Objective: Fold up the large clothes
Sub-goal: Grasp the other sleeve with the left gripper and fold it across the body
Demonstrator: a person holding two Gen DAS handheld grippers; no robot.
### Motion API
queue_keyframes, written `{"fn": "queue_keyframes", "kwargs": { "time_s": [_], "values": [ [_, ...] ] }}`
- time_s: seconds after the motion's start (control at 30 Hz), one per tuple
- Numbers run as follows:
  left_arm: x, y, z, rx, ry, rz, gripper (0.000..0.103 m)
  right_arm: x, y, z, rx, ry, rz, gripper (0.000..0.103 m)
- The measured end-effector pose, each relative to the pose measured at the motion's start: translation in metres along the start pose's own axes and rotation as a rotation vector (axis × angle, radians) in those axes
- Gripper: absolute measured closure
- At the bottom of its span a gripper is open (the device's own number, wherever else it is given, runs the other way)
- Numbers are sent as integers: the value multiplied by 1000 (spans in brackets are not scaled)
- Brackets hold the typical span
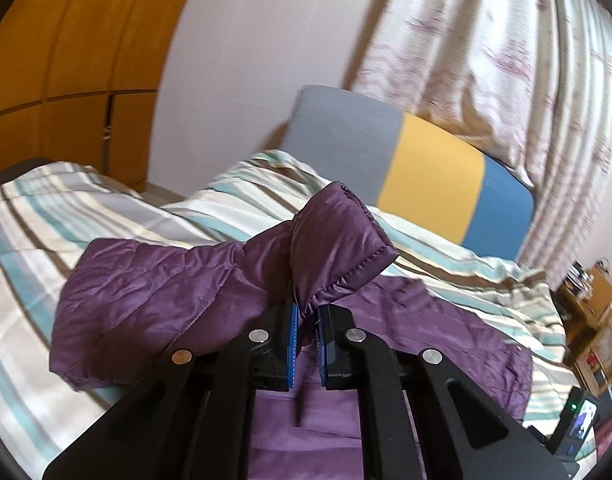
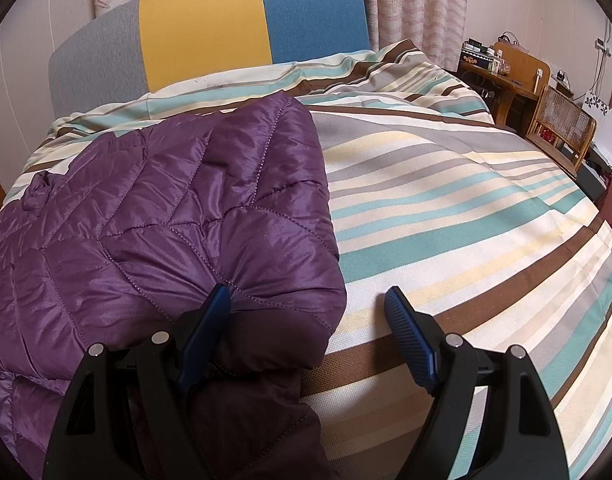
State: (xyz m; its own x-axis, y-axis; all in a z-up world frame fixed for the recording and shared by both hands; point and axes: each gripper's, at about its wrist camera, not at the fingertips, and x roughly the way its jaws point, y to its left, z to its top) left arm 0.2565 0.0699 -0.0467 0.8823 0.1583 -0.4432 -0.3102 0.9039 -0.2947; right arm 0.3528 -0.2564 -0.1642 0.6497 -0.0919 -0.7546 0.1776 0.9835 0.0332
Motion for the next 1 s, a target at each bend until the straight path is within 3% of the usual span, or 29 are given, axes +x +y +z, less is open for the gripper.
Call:
{"fn": "queue_keyframes", "kwargs": {
  "time_s": [0.7, 0.97, 1.0],
  "values": [
    [43, -125, -60, 204, 159, -236, 95, 0, -1, 0, 10, 0, 12, 23],
    [72, -138, -88, 244, 277, -241, 94, 0, -1, 0, 10, 0, 12, 23],
    [76, -135, -91, 231, 298, -248, 87, 0, -1, 0, 9, 0, 11, 23]
  ]
}}
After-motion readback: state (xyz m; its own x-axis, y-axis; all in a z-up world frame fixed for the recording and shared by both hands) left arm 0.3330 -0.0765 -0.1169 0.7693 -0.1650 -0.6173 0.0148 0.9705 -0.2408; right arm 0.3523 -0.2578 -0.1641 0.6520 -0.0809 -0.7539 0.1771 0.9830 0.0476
